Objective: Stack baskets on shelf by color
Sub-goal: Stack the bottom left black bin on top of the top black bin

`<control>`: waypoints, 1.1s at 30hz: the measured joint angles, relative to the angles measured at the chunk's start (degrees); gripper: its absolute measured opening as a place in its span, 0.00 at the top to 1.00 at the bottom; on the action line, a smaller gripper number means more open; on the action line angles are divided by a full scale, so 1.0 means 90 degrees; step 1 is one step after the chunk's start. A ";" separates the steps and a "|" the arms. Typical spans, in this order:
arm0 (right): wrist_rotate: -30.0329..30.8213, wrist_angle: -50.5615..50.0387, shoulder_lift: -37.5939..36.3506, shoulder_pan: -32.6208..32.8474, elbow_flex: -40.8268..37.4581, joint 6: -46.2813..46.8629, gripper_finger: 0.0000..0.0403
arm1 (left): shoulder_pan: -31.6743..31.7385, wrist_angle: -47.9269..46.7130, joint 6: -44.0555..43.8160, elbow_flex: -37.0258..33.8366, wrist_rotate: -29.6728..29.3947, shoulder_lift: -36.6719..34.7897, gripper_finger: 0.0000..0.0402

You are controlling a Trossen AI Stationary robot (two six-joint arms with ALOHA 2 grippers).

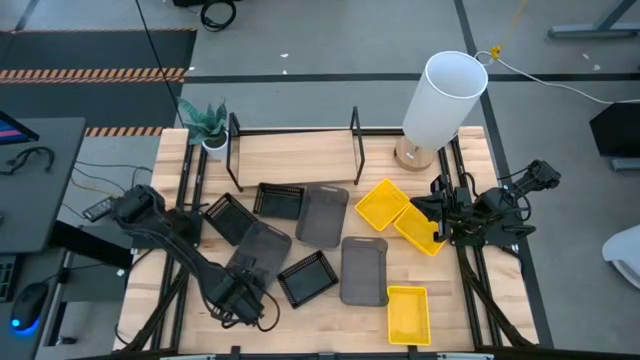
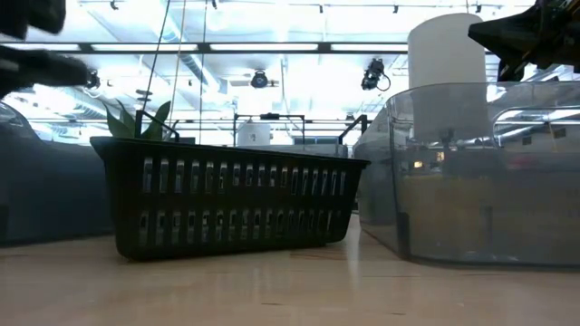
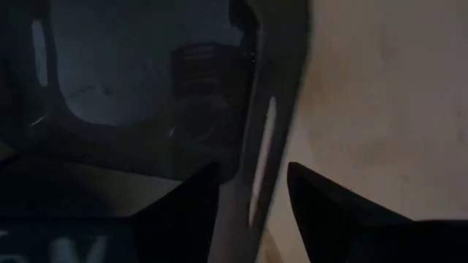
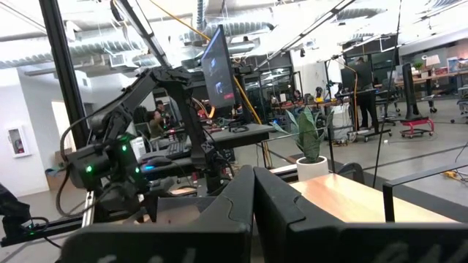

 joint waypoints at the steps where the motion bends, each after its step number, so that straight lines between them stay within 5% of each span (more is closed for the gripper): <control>1: 0.0000 0.0000 0.0000 -0.0002 0.0000 0.0000 0.96 | 0.0002 -0.0002 0.0000 0.0000 -0.0008 0.0065 0.60; 7: -0.0001 0.0000 0.0000 -0.0001 0.0000 0.0000 0.96 | 0.0000 0.0007 -0.0024 -0.0002 -0.0008 0.0314 0.72; 14: -0.0001 0.0000 0.0000 -0.0001 0.0000 0.0000 0.96 | 0.0001 0.0018 -0.0033 -0.0002 0.0046 0.0394 0.97; 21: -0.0001 -0.0002 0.0000 -0.0001 0.0000 0.0000 0.96 | 0.0001 -0.0154 -0.0076 0.0090 0.0465 0.0393 0.99; 33: -0.0002 0.0000 0.0000 -0.0002 0.0000 0.0000 0.96 | 0.0242 -0.2217 0.0097 0.2072 0.0047 0.0389 0.99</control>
